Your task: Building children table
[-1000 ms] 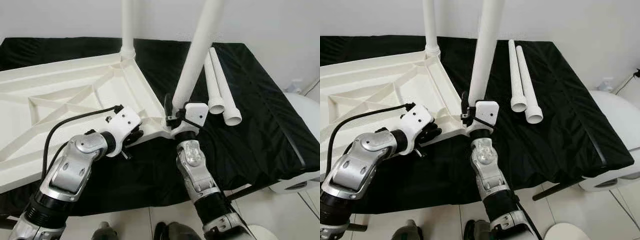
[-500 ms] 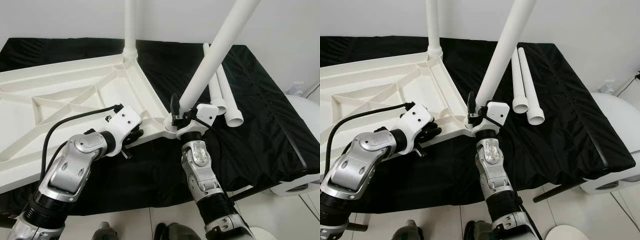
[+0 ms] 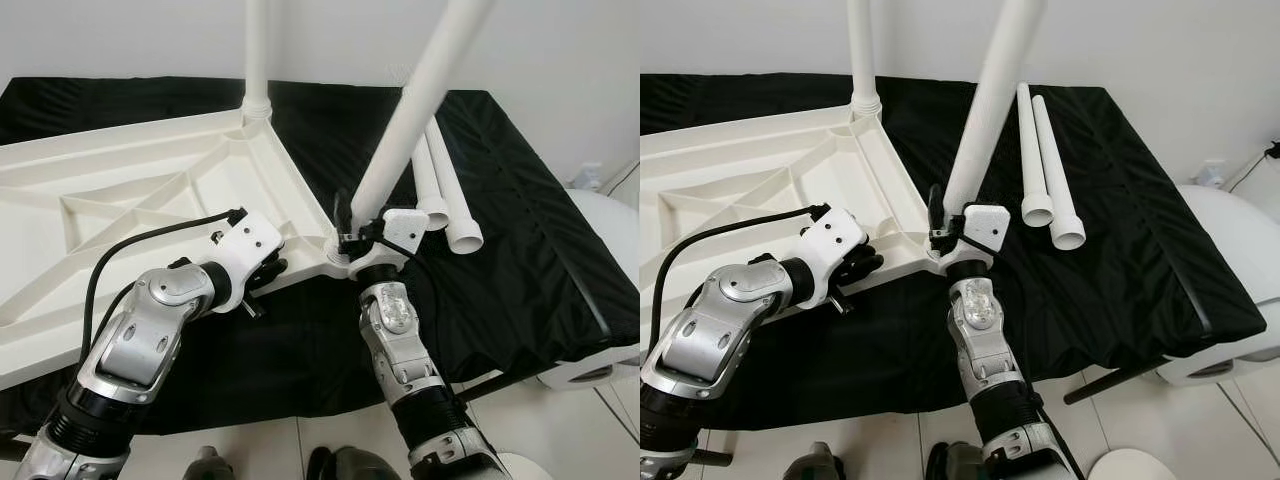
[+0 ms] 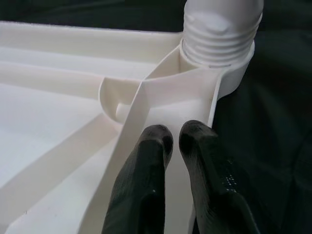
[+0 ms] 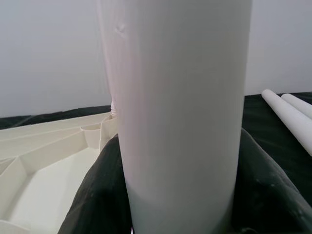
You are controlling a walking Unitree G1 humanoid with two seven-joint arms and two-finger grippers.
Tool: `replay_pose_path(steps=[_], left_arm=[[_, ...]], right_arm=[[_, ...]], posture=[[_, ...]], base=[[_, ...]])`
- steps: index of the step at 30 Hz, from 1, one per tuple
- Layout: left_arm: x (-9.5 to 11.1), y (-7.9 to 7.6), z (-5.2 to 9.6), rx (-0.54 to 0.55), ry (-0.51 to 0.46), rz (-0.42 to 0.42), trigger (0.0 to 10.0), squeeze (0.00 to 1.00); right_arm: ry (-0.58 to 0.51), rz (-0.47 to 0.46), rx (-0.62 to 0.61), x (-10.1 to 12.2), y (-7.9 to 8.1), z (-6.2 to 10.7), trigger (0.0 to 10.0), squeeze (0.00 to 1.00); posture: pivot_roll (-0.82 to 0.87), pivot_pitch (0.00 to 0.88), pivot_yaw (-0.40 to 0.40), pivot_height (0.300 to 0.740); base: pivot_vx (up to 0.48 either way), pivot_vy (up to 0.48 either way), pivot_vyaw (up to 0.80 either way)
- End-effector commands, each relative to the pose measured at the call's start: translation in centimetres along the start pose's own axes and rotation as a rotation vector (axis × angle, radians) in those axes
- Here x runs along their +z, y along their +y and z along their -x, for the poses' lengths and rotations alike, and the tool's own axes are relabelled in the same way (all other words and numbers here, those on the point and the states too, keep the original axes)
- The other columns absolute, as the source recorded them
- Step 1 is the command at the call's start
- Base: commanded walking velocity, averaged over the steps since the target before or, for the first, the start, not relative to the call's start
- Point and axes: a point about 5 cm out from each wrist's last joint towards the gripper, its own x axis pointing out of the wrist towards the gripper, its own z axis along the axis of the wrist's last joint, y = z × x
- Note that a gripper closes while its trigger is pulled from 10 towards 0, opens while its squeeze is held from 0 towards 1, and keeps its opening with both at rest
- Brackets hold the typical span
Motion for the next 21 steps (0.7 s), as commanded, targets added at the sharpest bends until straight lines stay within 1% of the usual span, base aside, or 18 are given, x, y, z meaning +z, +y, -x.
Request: replay_pose_path(steps=[1,3,4,7,8,11,13,14,15,17,19,21], left_arm=[[0.3,-0.1,-0.2,0.0,-0.01,-0.006,10.0,0.0],[0.4,-0.1,-0.3,0.001,-0.012,-0.007,10.0,0.0],[0.4,0.0,-0.3,0.004,-0.016,-0.009,10.0,0.0],[0.4,0.1,-0.4,0.006,-0.018,-0.009,10.0,0.0],[0.5,0.1,-0.5,0.005,-0.021,-0.01,10.0,0.0],[0.5,0.1,-0.5,0.005,-0.024,-0.01,10.0,0.0],[0.6,0.2,-0.6,0.006,-0.028,-0.014,10.0,0.0],[0.6,0.2,-0.6,0.006,-0.028,-0.014,10.0,0.0],[0.7,0.4,-0.7,0.007,-0.029,-0.017,10.0,0.0],[0.7,0.4,-0.8,0.007,-0.031,-0.018,10.0,0.0],[0.7,0.4,-0.8,0.007,-0.031,-0.018,10.0,0.0],[0.8,0.4,-0.9,0.006,-0.034,-0.021,10.0,0.0]], right_arm=[[0.378,0.05,-0.02,-6.8,-1.0,3.8,10.0,0.0],[0.38,0.06,-0.013,-6.8,-0.9,3.7,10.0,0.0],[0.369,0.058,-0.017,-6.5,-1.1,3.3,10.0,0.0],[0.363,0.051,-0.027,-6.4,-1.3,3.1,10.0,0.0],[0.367,0.053,-0.039,-6.5,-1.6,3.1,10.0,0.0],[0.37,0.055,-0.047,-6.5,-1.8,3.1,10.0,0.0],[0.373,0.047,-0.084,-6.6,-2.5,3.2,10.0,0.0],[0.373,0.047,-0.084,-6.6,-2.5,3.2,10.0,0.0],[0.344,0.042,-0.101,-6.2,-2.8,3.0,10.0,0.0],[0.31,0.037,-0.107,-5.6,-3.0,2.6,10.0,0.0],[0.31,0.037,-0.107,-5.6,-3.0,2.6,10.0,0.0],[0.293,0.036,-0.109,-5.3,-3.0,2.3,10.0,0.0]], posture=[[0.08,0.104,-0.077,0.74],[0.08,0.099,-0.079,0.74],[0.07,0.092,-0.078,0.74],[0.07,0.089,-0.079,0.74],[0.07,0.086,-0.078,0.74],[0.07,0.086,-0.078,0.74],[0.07,0.077,-0.077,0.74],[0.07,0.077,-0.077,0.74],[0.06,0.073,-0.075,0.74],[0.06,0.069,-0.074,0.74],[0.06,0.069,-0.074,0.74],[0.06,0.062,-0.072,0.74]], base=[[0.0,0.0,0.0],[0.0,0.0,0.0],[0.0,0.0,0.0],[0.0,0.0,0.0],[0.0,0.0,0.0],[0.0,0.0,0.0],[0.0,0.0,0.0],[0.0,0.0,0.0],[0.0,0.0,0.0],[0.0,0.0,0.0],[0.0,0.0,0.0],[0.0,0.0,0.0]])
